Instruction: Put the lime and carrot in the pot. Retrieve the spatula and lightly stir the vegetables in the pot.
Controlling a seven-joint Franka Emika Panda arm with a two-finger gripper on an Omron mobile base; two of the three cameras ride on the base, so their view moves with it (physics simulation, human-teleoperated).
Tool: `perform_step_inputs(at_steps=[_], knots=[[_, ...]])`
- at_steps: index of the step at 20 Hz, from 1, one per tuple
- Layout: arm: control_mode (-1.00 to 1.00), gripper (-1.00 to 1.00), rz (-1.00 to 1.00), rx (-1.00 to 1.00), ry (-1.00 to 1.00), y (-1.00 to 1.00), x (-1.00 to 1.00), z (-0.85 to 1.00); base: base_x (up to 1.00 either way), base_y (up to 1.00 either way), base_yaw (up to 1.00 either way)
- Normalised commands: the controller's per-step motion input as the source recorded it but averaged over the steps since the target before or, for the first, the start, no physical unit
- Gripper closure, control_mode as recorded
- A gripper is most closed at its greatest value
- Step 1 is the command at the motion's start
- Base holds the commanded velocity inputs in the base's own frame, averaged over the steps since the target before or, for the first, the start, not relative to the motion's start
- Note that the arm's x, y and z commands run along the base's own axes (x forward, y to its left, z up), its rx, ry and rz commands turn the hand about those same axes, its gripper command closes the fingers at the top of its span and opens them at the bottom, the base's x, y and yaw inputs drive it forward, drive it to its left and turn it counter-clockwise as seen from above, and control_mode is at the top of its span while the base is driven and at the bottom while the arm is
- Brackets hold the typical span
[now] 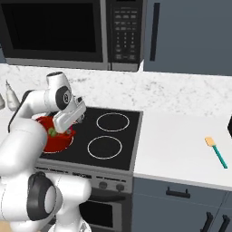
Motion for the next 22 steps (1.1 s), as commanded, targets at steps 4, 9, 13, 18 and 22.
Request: perform_step_inputs(at_steps=[4,9,13,18,22], knots=[[1.0,-1.0,0.0,0.0,0.0,0.0,0.0,0.0,-0.08,-0.95,0.0],[1.0,-1.0,0.0,0.0,0.0,0.0,0.0,0.0,-0.06,-0.91,0.0],[1.0,-1.0,0.0,0.0,0.0,0.0,0.0,0.0,-0.2,-0.81,0.0],[-1.0,-1.0,-0.13,0.04,0.0,-0.43,-0.01,-0.09,-0.05,-0.23,-0.01],[-1.0,-1.0,-0.46,0.05,0.07,-1.0,0.11,-0.31,0.0,0.0,0.0]])
